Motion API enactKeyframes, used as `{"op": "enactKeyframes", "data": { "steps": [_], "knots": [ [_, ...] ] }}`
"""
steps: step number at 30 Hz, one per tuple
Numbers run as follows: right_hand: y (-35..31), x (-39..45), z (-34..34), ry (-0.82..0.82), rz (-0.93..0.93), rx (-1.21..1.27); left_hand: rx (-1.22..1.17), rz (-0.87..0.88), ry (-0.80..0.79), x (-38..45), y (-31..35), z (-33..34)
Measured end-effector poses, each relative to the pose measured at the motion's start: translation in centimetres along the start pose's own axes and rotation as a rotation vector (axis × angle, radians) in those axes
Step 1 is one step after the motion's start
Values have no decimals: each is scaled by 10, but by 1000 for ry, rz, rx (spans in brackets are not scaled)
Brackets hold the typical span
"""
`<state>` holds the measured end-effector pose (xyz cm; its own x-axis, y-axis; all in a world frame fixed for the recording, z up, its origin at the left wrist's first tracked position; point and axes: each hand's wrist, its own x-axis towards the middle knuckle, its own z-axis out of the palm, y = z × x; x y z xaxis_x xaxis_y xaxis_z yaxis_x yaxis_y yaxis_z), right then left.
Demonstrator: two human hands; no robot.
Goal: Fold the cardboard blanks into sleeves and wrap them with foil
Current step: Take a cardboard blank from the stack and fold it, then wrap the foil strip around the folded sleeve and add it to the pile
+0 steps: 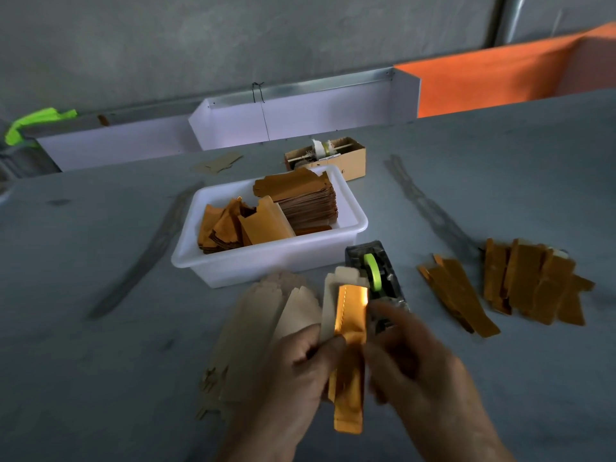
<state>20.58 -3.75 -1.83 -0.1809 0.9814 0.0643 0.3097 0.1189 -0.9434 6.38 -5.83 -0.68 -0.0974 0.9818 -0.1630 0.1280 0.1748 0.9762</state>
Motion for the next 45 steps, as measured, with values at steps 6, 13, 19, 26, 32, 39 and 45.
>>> {"op": "enactKeyframes", "data": {
  "steps": [6, 13, 19, 26, 32, 39, 45],
  "knots": [
    [-1, 9, -10, -43, 290, 457, 44, -40, -120, 0, -6, 5],
    [4, 6, -2, -19, 347, 525, 126, 6, 58, 1, -16, 12],
    [4, 6, -1, 31, 352, 541, 98, 6, 266, -2, -17, 23],
    [1, 6, 4, 44, 375, 600, 972, 520, 405, -8, -22, 40],
    [0, 6, 4, 39, 406, 600, 1309, 375, 342, -11, -28, 55],
    [7, 8, 2, 48, 397, 486, 800, 325, 258, -13, -27, 46],
    [2, 10, -6, -23, 342, 632, -154, -230, 5, 1, -18, 19]
  ]
}}
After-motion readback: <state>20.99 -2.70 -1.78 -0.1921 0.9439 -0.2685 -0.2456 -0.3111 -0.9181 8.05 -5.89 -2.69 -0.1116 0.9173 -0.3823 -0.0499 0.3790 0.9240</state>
